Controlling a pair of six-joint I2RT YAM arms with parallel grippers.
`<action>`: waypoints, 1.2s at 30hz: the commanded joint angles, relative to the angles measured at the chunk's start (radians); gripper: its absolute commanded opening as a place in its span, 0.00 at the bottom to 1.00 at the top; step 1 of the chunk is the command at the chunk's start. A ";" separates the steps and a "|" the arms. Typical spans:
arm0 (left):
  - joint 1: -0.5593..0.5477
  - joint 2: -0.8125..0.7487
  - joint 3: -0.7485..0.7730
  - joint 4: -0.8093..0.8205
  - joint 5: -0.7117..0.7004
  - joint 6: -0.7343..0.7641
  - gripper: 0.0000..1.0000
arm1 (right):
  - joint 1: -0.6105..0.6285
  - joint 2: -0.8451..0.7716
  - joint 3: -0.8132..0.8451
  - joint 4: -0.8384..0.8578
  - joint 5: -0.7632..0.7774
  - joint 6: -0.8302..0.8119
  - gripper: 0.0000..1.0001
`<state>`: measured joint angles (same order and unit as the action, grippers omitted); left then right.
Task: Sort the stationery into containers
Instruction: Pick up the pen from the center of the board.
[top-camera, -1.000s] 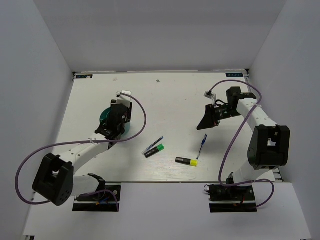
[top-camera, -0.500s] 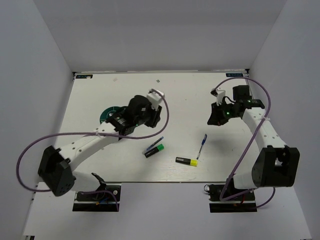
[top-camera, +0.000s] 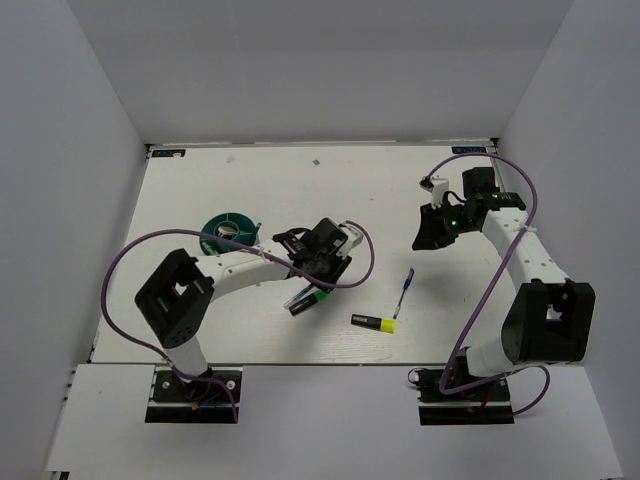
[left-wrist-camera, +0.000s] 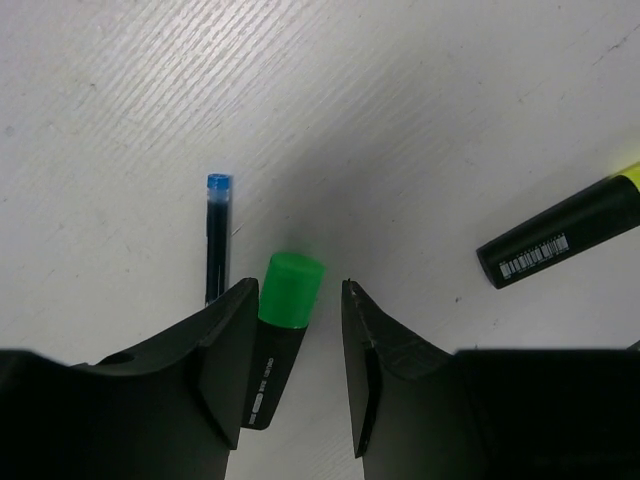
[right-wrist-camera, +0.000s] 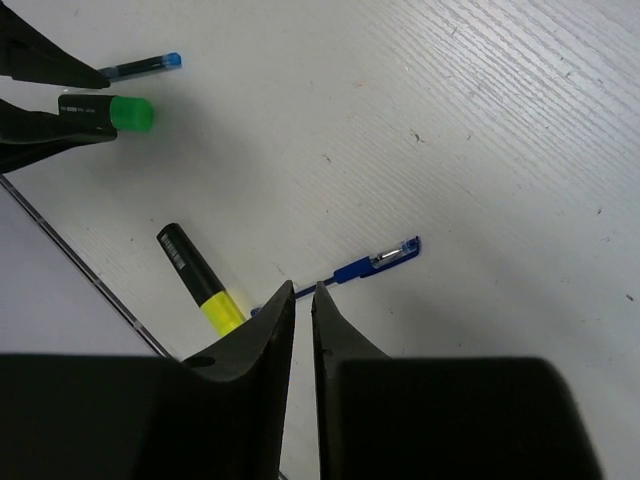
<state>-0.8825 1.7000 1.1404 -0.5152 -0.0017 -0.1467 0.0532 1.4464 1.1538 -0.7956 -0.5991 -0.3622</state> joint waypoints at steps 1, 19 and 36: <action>-0.009 0.009 0.033 0.007 -0.044 0.010 0.50 | -0.006 -0.015 -0.002 -0.019 -0.034 0.005 0.16; 0.043 0.110 0.030 0.064 -0.113 0.009 0.48 | -0.013 -0.012 -0.016 -0.025 -0.060 -0.017 0.16; 0.094 0.168 -0.011 0.040 -0.089 -0.005 0.08 | -0.030 -0.015 -0.016 -0.030 -0.080 -0.017 0.16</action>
<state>-0.8127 1.8439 1.1481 -0.4438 -0.0998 -0.1402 0.0319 1.4464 1.1469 -0.8124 -0.6544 -0.3714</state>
